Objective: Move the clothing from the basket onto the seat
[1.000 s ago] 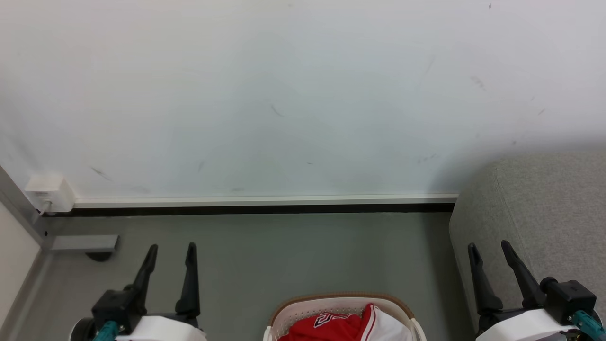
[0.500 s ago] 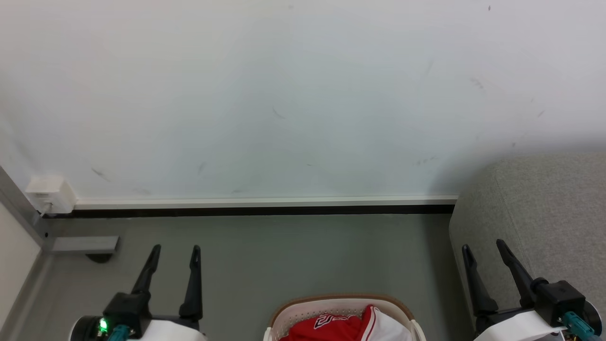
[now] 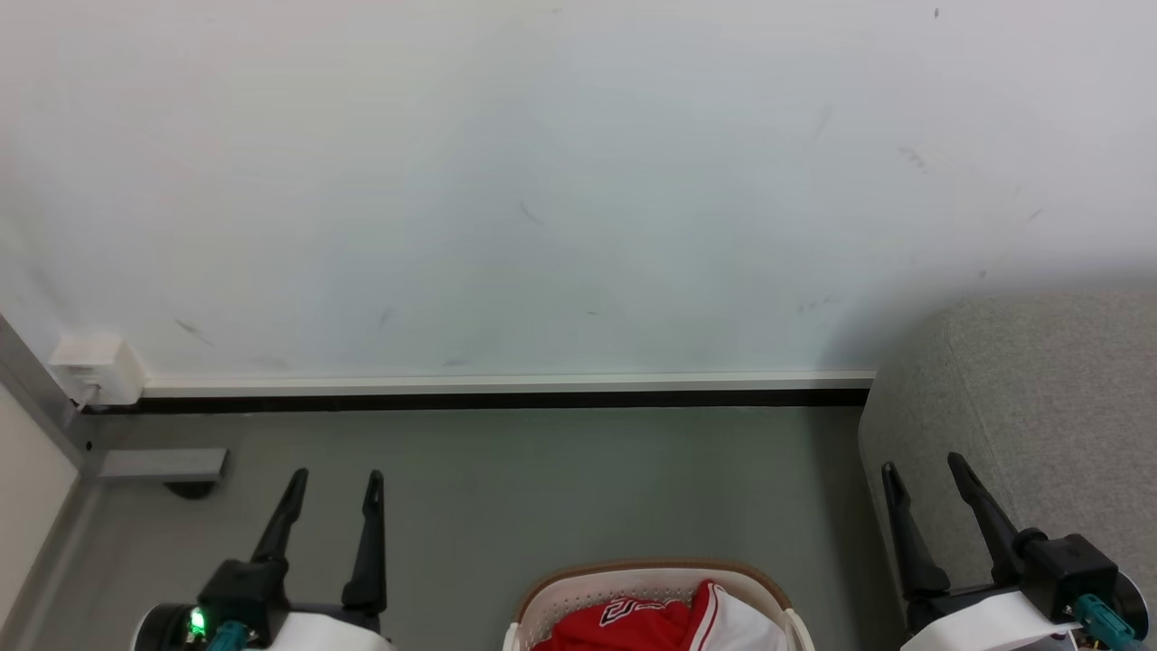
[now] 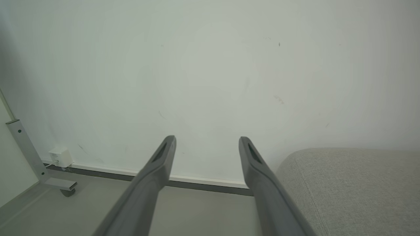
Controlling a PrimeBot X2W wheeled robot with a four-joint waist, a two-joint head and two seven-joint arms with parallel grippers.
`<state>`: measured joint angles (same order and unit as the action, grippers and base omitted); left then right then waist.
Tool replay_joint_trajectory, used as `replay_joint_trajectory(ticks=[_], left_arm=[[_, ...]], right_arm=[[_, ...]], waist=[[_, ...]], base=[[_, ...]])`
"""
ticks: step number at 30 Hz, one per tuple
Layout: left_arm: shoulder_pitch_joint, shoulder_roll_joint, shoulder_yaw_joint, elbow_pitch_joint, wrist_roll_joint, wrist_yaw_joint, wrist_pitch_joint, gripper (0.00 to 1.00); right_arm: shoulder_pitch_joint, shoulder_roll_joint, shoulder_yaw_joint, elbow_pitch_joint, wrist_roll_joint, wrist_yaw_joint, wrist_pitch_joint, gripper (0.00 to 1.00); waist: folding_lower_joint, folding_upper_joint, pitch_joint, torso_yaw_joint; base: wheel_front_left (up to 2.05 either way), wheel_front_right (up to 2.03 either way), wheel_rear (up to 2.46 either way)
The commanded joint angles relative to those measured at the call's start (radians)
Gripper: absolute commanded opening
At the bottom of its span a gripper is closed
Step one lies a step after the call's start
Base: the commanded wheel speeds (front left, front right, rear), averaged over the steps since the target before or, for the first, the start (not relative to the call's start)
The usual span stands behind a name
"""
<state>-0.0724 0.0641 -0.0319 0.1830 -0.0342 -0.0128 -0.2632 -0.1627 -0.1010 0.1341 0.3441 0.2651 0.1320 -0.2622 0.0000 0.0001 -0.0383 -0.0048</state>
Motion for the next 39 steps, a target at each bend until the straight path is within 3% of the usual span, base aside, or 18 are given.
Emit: replay_joint_trajectory(ticks=[1, 24, 39], left_arm=[[0.003, -0.001, 0.006, 0.001, 0.002, -0.003, -0.002, 1.00], [-0.021, -0.009, 0.008, -0.007, -0.015, -0.032, -0.002, 1.00], [-0.150, -0.011, -0.050, 0.066, -0.029, -0.079, -0.002, 1.00]], right_arm=[[-0.008, -0.002, -0.001, -0.002, -0.001, -0.002, -0.002, 1.00], [-0.031, -0.019, 0.004, -0.010, 0.033, -0.002, -0.002, 1.00], [-0.144, -0.039, -0.035, -0.086, 0.067, -0.002, -0.002, 1.00]], waist=[[0.0000, -0.0001, 0.000, 0.000], [0.0000, -0.0001, 0.045, -0.051], [0.0000, -0.0001, 0.250, -0.165]], base=[[0.00, 0.00, 0.00], [0.00, 0.00, 0.00], [0.00, 0.00, 0.00]])
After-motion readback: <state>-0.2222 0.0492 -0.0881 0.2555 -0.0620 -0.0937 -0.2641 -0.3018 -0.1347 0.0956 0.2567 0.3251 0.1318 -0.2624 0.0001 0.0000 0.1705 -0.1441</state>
